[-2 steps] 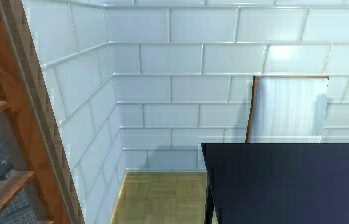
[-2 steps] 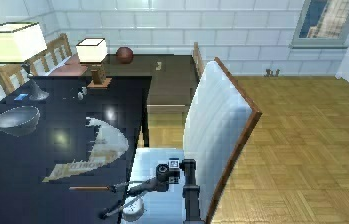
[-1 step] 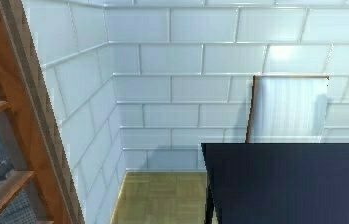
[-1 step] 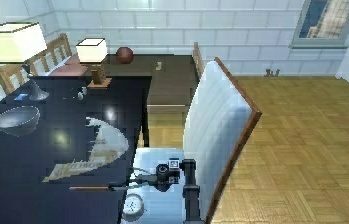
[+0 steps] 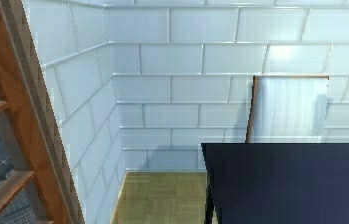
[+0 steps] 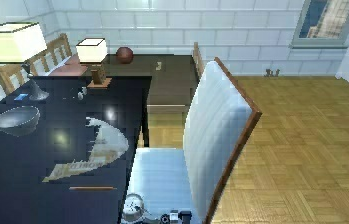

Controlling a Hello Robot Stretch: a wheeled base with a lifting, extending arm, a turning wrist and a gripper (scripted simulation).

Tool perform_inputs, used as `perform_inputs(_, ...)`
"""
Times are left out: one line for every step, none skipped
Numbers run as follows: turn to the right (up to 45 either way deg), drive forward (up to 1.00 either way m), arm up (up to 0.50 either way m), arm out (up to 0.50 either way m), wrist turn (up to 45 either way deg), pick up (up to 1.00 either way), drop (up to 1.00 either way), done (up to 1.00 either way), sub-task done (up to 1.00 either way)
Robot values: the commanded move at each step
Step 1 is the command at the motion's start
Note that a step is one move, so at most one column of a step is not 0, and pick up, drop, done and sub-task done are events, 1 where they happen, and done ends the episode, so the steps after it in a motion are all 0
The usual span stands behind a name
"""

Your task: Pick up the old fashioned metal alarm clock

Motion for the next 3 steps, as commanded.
perform_inputs(0.0, 0.00, 0.00, 0.00, 0.0, 1.00, 0.00, 0.00, 0.00)
perform_inputs(0.0, 0.00, 0.10, 0.00, 0.0, 0.00, 0.00, 0.00, 0.00)
perform_inputs(0.0, 0.00, 0.00, 0.00, 0.0, 0.00, 0.00, 1.00, 0.00)
